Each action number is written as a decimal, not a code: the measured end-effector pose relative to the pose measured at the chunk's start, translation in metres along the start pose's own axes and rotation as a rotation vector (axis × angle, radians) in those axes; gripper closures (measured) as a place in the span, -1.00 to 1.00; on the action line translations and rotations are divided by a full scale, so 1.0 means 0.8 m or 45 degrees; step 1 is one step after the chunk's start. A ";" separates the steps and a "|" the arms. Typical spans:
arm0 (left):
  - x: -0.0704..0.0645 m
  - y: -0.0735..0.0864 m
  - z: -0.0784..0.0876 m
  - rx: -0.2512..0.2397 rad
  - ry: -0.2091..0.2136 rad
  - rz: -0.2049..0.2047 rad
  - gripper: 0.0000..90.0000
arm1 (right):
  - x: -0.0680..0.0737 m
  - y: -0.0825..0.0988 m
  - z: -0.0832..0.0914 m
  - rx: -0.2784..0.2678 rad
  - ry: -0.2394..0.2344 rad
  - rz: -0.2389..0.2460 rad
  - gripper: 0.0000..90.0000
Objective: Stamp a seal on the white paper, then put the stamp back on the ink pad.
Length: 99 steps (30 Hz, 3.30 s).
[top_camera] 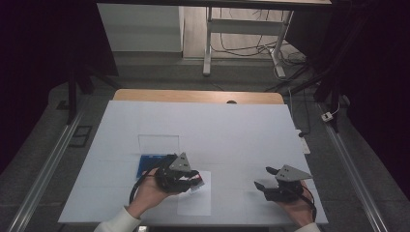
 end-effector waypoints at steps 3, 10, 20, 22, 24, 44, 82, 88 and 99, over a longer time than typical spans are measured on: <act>0.002 0.001 0.009 -0.025 -0.005 0.011 0.56 | 0.001 -0.001 0.000 0.003 0.001 0.007 -0.37; 0.014 0.007 0.025 -0.067 -0.028 0.050 0.56 | 0.001 -0.002 0.001 -0.003 -0.003 0.005 -0.37; 0.040 0.026 0.040 -0.086 -0.058 0.128 0.56 | -0.001 -0.002 0.001 -0.016 -0.005 -0.005 -0.37; 0.046 0.031 0.043 -0.088 -0.068 0.149 0.56 | 0.000 -0.002 0.001 -0.012 -0.004 0.001 -0.37; 0.051 0.036 0.045 -0.090 -0.073 0.171 0.56 | 0.001 -0.002 0.000 0.000 0.001 0.001 -0.37; 0.096 0.083 0.043 0.004 -0.214 0.310 0.56 | -0.001 0.000 0.001 -0.004 -0.004 -0.005 -0.36; 0.116 0.098 0.015 0.040 -0.283 0.363 0.13 | -0.001 0.003 -0.001 0.011 -0.005 -0.002 -0.37; 0.113 0.095 0.025 -0.026 -0.273 0.401 -0.24 | -0.002 0.003 0.000 0.011 0.000 -0.002 -0.37; 0.091 0.094 0.042 -0.119 -0.237 0.381 -0.46 | -0.004 0.005 0.004 0.002 0.013 -0.015 -0.37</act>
Point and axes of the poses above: each handheld gripper's, and its own axes: z roughly backward along the jaws, y roughly out of its underside, x roughly to its left, the point moved 6 cm from there along -z, roughly forward along the jaws, and after that the axes turned 13 degrees about x, right-handed, at the moved point
